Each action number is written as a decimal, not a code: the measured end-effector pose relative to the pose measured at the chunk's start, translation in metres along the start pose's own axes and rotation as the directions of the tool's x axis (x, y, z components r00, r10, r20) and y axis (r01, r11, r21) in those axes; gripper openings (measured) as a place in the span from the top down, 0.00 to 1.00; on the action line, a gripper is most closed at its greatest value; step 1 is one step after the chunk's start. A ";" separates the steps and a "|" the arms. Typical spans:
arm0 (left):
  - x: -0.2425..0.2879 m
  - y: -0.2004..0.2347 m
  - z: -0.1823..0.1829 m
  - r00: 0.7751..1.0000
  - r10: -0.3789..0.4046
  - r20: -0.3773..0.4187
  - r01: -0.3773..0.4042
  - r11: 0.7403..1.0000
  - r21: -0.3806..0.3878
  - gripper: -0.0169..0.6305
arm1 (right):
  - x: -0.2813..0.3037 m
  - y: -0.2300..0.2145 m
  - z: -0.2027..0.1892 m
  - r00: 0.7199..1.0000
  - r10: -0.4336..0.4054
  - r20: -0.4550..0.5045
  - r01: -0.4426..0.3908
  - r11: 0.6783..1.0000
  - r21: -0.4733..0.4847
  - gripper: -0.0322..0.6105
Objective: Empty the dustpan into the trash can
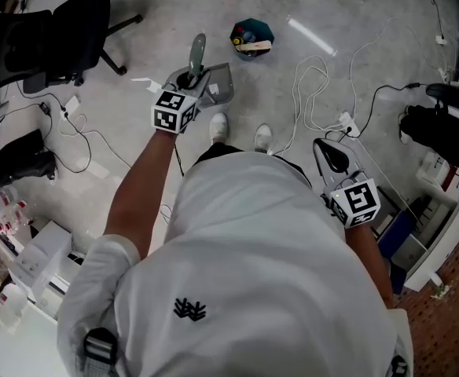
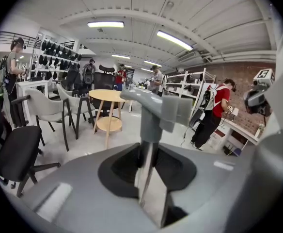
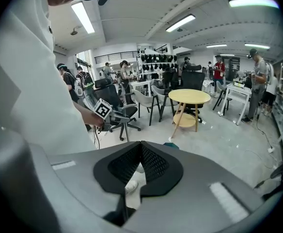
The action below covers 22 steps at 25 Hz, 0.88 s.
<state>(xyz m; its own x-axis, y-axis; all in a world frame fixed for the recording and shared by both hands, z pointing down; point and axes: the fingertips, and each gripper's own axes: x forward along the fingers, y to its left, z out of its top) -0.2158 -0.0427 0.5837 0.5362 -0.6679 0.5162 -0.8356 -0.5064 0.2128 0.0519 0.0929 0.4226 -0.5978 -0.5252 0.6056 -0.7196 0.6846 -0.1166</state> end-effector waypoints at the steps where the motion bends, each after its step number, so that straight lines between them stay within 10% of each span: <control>1: 0.000 0.002 0.000 1.000 -0.007 0.001 0.007 1.000 0.004 0.77 | 0.001 0.002 0.002 1.000 -0.008 0.004 0.008 1.000 0.008 0.95; 22: -0.014 0.006 0.013 0.988 -0.156 0.003 0.155 0.985 0.078 0.77 | 0.033 0.044 0.012 0.997 -0.067 0.022 0.066 0.996 0.055 0.95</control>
<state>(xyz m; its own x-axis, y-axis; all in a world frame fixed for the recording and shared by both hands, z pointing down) -0.2272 -0.0434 0.5667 0.6602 -0.5822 0.4746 -0.7304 -0.6449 0.2250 -0.0039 0.0993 0.4281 -0.5558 -0.5811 0.5945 -0.7758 0.6196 -0.1196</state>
